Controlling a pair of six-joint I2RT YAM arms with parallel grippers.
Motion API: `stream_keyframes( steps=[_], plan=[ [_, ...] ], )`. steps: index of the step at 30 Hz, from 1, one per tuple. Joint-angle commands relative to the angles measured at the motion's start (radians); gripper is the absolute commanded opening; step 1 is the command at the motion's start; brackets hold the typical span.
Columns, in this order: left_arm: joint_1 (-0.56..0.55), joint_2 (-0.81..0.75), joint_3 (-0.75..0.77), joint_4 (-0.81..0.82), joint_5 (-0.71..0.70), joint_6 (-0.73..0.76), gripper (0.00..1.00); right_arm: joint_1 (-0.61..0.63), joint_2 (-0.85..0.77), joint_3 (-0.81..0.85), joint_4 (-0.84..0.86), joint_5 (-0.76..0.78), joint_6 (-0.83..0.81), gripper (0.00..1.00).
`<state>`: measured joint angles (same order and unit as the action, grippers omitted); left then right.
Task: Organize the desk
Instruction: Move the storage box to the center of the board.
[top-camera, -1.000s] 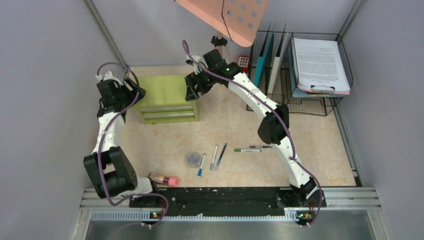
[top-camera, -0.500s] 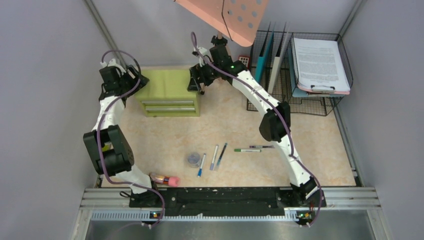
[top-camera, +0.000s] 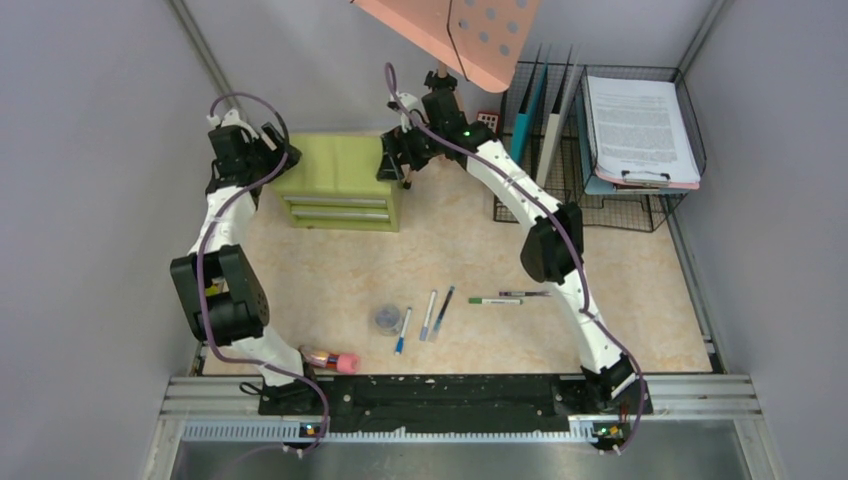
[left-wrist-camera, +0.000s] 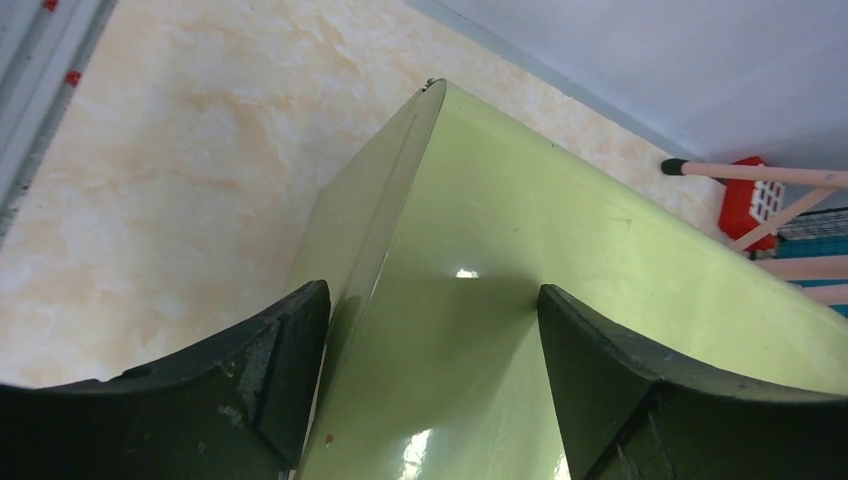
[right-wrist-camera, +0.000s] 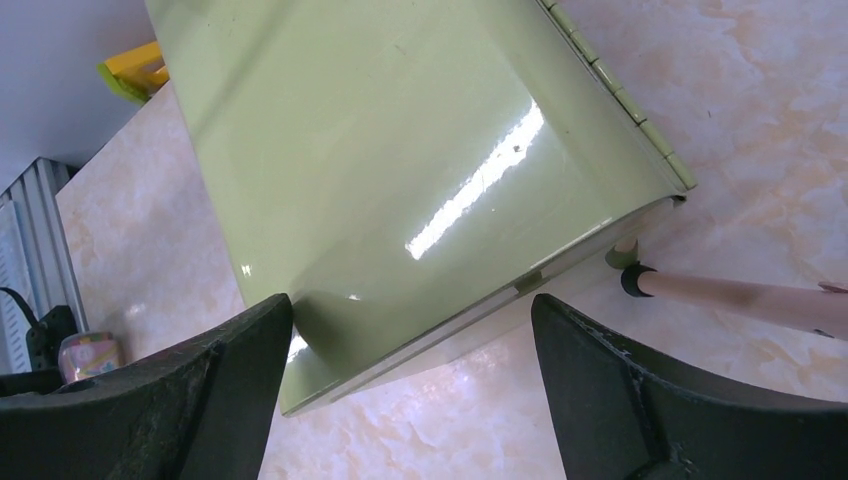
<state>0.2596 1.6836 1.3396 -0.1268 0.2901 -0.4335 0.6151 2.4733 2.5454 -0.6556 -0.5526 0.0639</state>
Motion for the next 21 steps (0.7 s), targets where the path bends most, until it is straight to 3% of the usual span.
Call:
stream_keyframes(
  steps=[1,6,13,18,21],
  plan=[
    [-0.053,-0.103,-0.046,-0.01,-0.035,0.063,0.81,-0.035,-0.104,-0.032,0.019,0.046,-0.026,0.88],
    [-0.051,-0.233,-0.083,0.011,-0.103,0.198,0.85,-0.041,-0.179,-0.055,-0.004,0.062,-0.053,0.89],
    [-0.086,-0.462,-0.206,0.004,-0.108,0.582,0.87,-0.051,-0.291,-0.162,-0.037,0.071,-0.099,0.89],
    [-0.315,-0.592,-0.3,-0.066,-0.266,1.005,0.82,-0.051,-0.34,-0.271,-0.023,0.063,-0.106,0.88],
    [-0.431,-0.62,-0.326,-0.1,-0.363,1.156,0.8,-0.052,-0.354,-0.31,-0.01,0.027,-0.099,0.87]
  ],
)
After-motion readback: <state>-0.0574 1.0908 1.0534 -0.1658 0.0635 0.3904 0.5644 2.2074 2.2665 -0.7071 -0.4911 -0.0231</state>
